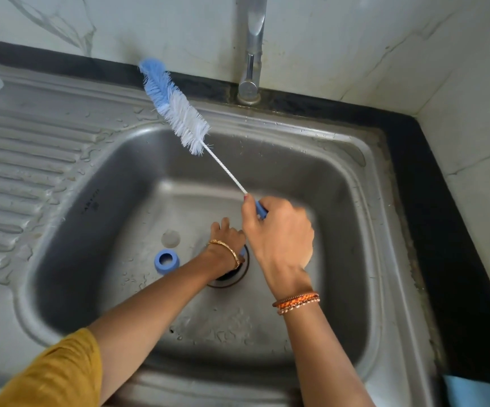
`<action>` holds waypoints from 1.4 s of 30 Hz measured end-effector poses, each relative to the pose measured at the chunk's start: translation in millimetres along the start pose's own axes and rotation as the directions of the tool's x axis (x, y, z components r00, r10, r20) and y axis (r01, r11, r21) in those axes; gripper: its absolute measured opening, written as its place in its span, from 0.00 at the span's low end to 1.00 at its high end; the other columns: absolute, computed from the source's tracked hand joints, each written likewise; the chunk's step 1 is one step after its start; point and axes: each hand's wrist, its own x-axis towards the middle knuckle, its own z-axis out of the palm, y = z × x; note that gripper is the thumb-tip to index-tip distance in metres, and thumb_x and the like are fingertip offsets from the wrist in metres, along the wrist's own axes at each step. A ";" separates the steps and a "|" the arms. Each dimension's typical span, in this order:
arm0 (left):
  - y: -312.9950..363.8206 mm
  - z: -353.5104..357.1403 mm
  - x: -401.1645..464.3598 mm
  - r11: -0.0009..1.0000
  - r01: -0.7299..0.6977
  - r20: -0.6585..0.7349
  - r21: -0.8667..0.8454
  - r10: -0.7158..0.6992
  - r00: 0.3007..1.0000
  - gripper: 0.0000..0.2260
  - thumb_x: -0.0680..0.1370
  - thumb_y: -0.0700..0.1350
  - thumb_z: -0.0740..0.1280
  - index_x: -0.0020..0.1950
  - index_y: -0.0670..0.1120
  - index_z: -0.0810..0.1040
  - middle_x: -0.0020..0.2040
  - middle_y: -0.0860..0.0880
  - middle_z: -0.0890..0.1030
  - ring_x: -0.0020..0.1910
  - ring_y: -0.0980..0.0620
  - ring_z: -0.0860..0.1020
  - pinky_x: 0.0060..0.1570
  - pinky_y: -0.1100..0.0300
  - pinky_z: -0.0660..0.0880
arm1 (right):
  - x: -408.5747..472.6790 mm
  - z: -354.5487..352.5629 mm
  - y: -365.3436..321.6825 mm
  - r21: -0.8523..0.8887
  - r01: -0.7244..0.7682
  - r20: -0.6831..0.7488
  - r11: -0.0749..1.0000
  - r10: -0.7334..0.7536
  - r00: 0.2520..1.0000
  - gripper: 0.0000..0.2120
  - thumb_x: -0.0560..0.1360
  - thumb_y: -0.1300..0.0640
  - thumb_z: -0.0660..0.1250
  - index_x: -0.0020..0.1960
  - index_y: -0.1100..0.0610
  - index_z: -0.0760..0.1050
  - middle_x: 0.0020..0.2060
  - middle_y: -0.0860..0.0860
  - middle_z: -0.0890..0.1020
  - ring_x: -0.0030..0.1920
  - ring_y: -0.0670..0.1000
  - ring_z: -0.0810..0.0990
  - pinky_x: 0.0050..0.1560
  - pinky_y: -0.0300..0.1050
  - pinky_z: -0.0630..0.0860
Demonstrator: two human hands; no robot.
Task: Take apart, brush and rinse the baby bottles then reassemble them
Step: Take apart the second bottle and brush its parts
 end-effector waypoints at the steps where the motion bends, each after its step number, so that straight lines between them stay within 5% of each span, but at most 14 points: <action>1: 0.8 -4.3 -0.8 1.000 0.024 0.029 -0.013 -0.024 0.999 0.13 0.80 0.51 0.56 0.60 0.45 0.70 0.58 0.46 0.77 0.60 0.48 0.68 0.57 0.54 0.64 | -0.3 0.2 -0.4 -0.001 -0.002 -0.003 1.000 0.002 1.000 0.24 0.77 0.43 0.57 0.28 0.53 0.55 0.32 0.52 0.71 0.35 0.56 0.67 0.36 0.43 0.63; 4: -7.1 -33.3 -1.4 0.998 0.008 -0.059 -0.070 -0.012 0.998 0.16 0.77 0.55 0.60 0.60 0.48 0.72 0.57 0.48 0.77 0.60 0.46 0.69 0.55 0.56 0.65 | 0.6 -0.3 1.1 0.011 -0.012 -0.012 1.000 0.013 1.000 0.24 0.77 0.43 0.58 0.28 0.54 0.57 0.31 0.52 0.70 0.35 0.57 0.67 0.36 0.42 0.63; 6: -22.2 -67.2 -16.1 0.941 0.022 -0.171 -0.337 -0.085 0.982 0.15 0.75 0.54 0.66 0.58 0.49 0.76 0.52 0.48 0.80 0.56 0.46 0.74 0.49 0.63 0.66 | 1.5 -0.7 1.8 0.043 -0.015 -0.022 0.999 0.016 1.000 0.22 0.76 0.43 0.59 0.30 0.56 0.62 0.30 0.53 0.71 0.36 0.59 0.69 0.37 0.43 0.64; 8: -44.4 -100.3 -34.2 0.658 -0.016 -0.256 -0.753 -0.270 0.928 0.12 0.72 0.48 0.72 0.54 0.47 0.79 0.45 0.49 0.80 0.47 0.51 0.77 0.40 0.68 0.67 | 1.5 0.1 0.6 0.074 -0.008 -0.036 0.997 0.010 0.999 0.19 0.76 0.44 0.60 0.32 0.55 0.66 0.31 0.57 0.75 0.39 0.62 0.74 0.37 0.44 0.65; 10: -69.5 -126.6 -50.8 0.156 -0.116 -0.177 -0.981 -0.475 0.862 0.06 0.72 0.44 0.72 0.48 0.48 0.79 0.41 0.49 0.78 0.41 0.52 0.76 0.38 0.67 0.72 | 1.2 1.0 0.2 0.103 0.000 -0.059 0.995 0.006 0.998 0.19 0.75 0.45 0.60 0.32 0.57 0.68 0.30 0.57 0.74 0.40 0.62 0.75 0.37 0.45 0.66; 12: -95.2 -141.1 -64.3 -0.246 -0.197 -0.017 -0.949 -0.584 0.812 0.04 0.76 0.43 0.68 0.42 0.50 0.74 0.37 0.52 0.78 0.36 0.55 0.76 0.31 0.64 0.75 | -0.5 1.8 0.5 0.124 0.036 -0.082 0.992 -0.026 0.996 0.18 0.75 0.47 0.61 0.33 0.59 0.71 0.29 0.56 0.73 0.39 0.63 0.76 0.36 0.45 0.66; 14: -122.3 -150.9 -68.0 -0.415 -0.345 0.010 -0.842 -0.652 0.758 0.07 0.78 0.44 0.64 0.41 0.50 0.71 0.33 0.55 0.79 0.33 0.58 0.77 0.30 0.63 0.76 | -0.9 6.6 -0.2 0.118 0.100 -0.128 0.988 -0.085 0.988 0.16 0.74 0.49 0.63 0.37 0.60 0.77 0.30 0.58 0.77 0.39 0.63 0.77 0.36 0.45 0.66; 20: -169.1 -161.0 -68.5 -0.541 -0.665 -0.110 -0.515 -0.728 0.677 0.07 0.81 0.48 0.57 0.50 0.46 0.71 0.47 0.49 0.78 0.40 0.57 0.82 0.44 0.59 0.79 | -2.8 11.9 10.0 0.036 0.303 -0.333 0.952 -0.275 0.902 0.11 0.69 0.48 0.64 0.33 0.54 0.79 0.25 0.50 0.78 0.28 0.54 0.77 0.27 0.37 0.63; 22: -179.2 -160.4 -73.4 -0.571 -0.702 -0.150 -0.425 -0.720 0.677 0.10 0.81 0.49 0.56 0.54 0.45 0.71 0.48 0.48 0.80 0.44 0.55 0.82 0.50 0.57 0.79 | -2.5 10.7 15.0 0.015 0.375 -0.398 0.927 -0.339 0.853 0.13 0.69 0.47 0.61 0.34 0.54 0.79 0.26 0.48 0.78 0.27 0.47 0.74 0.29 0.34 0.63; 28: -192.1 -155.3 -75.4 -0.651 -0.710 -0.104 -0.267 -0.713 0.693 0.13 0.81 0.50 0.57 0.55 0.42 0.73 0.51 0.45 0.79 0.49 0.51 0.80 0.54 0.53 0.78 | -0.8 0.9 28.1 0.055 0.373 -0.487 0.926 -0.301 0.820 0.15 0.67 0.47 0.60 0.34 0.57 0.78 0.26 0.46 0.70 0.35 0.48 0.70 0.34 0.27 0.64; 37: -193.9 -152.0 -68.4 -0.671 -0.673 -0.015 -0.313 -0.705 0.709 0.14 0.80 0.53 0.59 0.56 0.42 0.72 0.49 0.46 0.78 0.46 0.52 0.80 0.46 0.57 0.80 | 4.1 -2.7 40.3 0.015 0.357 -0.458 0.934 -0.311 0.833 0.15 0.67 0.46 0.61 0.32 0.57 0.77 0.23 0.51 0.73 0.32 0.52 0.72 0.31 0.36 0.65; 42: -181.3 -151.1 -63.0 -0.562 -0.605 -0.065 -0.564 -0.700 0.711 0.10 0.80 0.49 0.61 0.57 0.44 0.71 0.50 0.47 0.78 0.48 0.52 0.80 0.50 0.58 0.79 | 5.0 7.4 35.5 -0.183 0.499 -0.480 0.847 -0.520 0.707 0.14 0.72 0.52 0.62 0.35 0.59 0.80 0.26 0.51 0.77 0.23 0.50 0.73 0.29 0.40 0.65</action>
